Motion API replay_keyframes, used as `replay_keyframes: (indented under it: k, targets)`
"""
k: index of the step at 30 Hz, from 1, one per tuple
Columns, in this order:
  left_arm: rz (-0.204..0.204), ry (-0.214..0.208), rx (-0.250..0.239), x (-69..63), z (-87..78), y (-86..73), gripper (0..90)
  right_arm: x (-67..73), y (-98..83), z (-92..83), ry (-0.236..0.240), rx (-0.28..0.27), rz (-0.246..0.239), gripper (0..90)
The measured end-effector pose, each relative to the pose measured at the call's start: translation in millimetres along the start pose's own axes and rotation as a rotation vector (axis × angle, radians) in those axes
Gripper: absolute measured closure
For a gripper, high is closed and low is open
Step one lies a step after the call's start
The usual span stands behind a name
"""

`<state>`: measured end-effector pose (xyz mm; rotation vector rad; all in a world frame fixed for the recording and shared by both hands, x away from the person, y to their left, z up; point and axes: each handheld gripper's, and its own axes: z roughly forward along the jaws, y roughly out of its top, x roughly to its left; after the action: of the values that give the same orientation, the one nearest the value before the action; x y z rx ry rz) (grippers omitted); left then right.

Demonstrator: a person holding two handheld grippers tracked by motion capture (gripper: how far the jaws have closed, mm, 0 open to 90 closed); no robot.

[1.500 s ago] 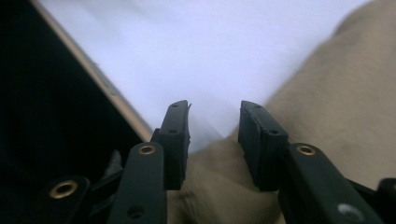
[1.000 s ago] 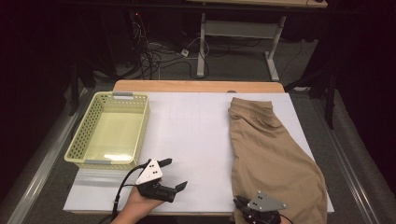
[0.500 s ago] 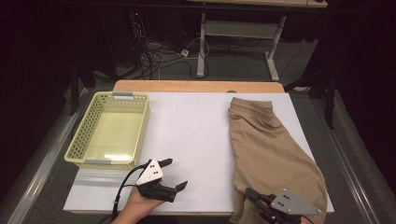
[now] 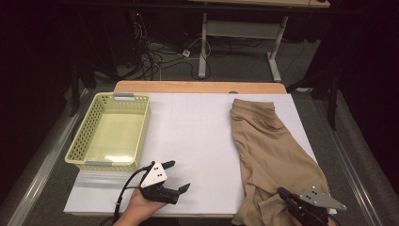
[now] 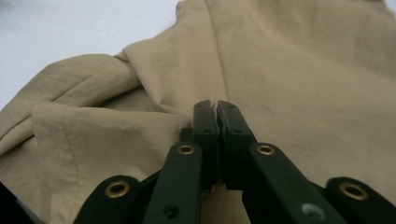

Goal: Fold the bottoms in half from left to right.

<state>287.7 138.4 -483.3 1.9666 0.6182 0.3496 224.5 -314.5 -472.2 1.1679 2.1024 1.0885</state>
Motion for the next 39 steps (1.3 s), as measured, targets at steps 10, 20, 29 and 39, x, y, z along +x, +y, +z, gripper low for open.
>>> replay_keyframes:
  k: [10, 20, 29, 39]
  targets:
    - [0.009, 0.0, 0.0, -0.6, 0.0, -0.1, 9.0, 24.2, 16.9, -0.2, 0.041, -0.044, -0.078, 55.8]
    - [0.004, -0.016, -0.005, 0.6, -0.5, -0.3, 9.0, 57.9, 27.3, 14.2, 0.042, -0.033, -0.242, 50.7]
    - [-0.001, -0.02, 0.001, 1.1, 0.3, 0.1, 9.1, 72.0, 32.0, 20.7, 0.02, -0.069, -0.309, 54.5]
    - [-0.002, -0.018, 0.002, 1.2, 0.4, 0.1, 9.2, 87.2, 39.1, 18.1, 0.129, -0.114, -0.301, 59.2]
